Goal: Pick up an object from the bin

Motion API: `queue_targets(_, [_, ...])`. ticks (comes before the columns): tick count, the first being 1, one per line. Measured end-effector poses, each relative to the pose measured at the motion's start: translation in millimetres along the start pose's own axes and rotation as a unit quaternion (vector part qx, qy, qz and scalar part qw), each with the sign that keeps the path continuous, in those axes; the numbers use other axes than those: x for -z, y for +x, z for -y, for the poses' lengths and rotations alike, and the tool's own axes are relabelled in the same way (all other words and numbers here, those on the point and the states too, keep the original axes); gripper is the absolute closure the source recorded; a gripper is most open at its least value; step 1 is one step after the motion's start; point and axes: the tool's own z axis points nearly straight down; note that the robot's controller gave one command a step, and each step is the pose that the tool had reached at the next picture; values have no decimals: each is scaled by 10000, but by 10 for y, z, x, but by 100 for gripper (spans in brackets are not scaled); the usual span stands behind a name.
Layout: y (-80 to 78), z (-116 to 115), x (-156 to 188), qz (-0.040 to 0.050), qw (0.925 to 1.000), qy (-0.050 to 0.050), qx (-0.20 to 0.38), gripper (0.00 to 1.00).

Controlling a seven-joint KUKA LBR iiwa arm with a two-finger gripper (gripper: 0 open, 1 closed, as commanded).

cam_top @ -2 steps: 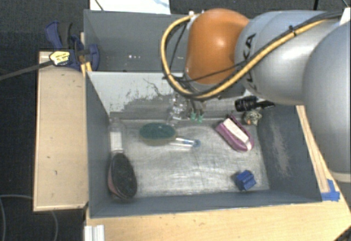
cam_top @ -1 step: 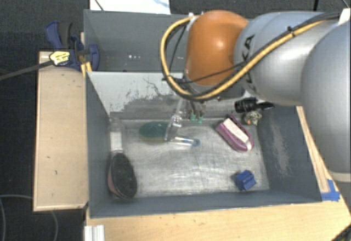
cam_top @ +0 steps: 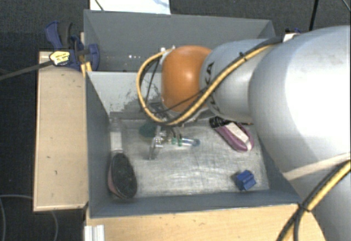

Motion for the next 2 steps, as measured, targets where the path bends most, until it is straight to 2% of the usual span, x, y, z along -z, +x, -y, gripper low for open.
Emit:
queue_targets(1, [-18, 2, 38, 26, 10000, -10, -23, 100])
queue_targets(2, [-14, -35, 1330, 49, 10000, -21, 71, 100])
